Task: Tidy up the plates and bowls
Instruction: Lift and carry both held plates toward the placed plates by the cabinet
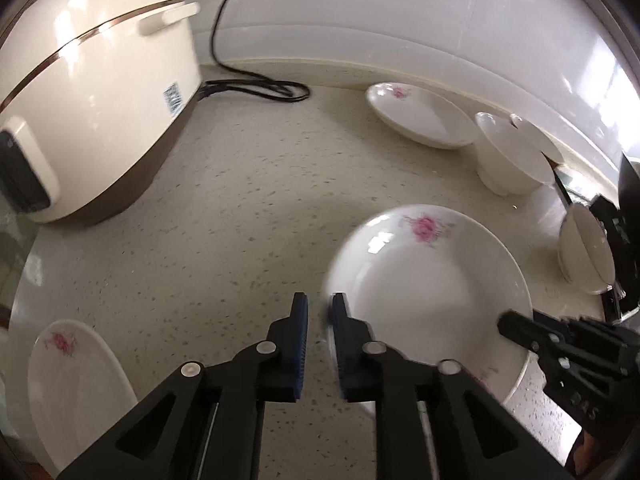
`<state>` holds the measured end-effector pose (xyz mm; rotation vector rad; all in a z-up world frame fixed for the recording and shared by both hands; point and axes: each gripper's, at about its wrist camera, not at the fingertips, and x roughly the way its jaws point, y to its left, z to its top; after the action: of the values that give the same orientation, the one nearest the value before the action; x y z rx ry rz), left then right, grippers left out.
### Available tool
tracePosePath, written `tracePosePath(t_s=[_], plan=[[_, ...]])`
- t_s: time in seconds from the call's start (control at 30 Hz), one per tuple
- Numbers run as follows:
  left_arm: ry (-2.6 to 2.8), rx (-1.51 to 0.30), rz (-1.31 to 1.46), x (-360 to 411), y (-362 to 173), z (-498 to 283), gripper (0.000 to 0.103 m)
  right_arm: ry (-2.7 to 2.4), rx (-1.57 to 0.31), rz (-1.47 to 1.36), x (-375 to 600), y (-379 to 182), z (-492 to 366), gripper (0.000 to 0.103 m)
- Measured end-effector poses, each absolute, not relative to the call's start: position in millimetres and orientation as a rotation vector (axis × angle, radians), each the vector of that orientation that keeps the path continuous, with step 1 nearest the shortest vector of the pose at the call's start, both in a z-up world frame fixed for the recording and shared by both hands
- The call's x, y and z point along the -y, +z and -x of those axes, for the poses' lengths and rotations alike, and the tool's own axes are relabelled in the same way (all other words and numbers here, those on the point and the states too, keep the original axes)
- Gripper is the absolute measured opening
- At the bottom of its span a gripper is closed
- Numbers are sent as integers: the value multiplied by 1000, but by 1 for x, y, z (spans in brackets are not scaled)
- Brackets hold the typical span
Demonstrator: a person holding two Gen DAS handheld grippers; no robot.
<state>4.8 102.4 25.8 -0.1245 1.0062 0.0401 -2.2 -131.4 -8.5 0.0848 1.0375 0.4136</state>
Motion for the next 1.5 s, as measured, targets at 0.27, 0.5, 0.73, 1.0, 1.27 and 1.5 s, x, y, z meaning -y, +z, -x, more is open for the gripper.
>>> tracePosePath(t_s=[0.27, 0.5, 0.73, 1.0, 1.27, 1.5], plan=[[-35, -1049, 258, -103, 18, -3, 18, 434, -1052, -78, 141, -11, 9, 17], [-69, -1061, 216, -80, 22, 0, 11, 389, -1069, -130, 158, -10, 0, 18], [-40, -1055, 231, -77, 24, 5, 11, 416, -1061, -115, 161, -7, 4, 18], [-5, -1009, 227, -76, 34, 15, 11, 448, -1015, -114, 166, 5, 10, 18], [69, -973, 239, -92, 47, 36, 11, 506, -990, -94, 155, 12, 15, 18], [162, -931, 262, -121, 61, 63, 11, 601, -965, -61, 127, 22, 24, 18]])
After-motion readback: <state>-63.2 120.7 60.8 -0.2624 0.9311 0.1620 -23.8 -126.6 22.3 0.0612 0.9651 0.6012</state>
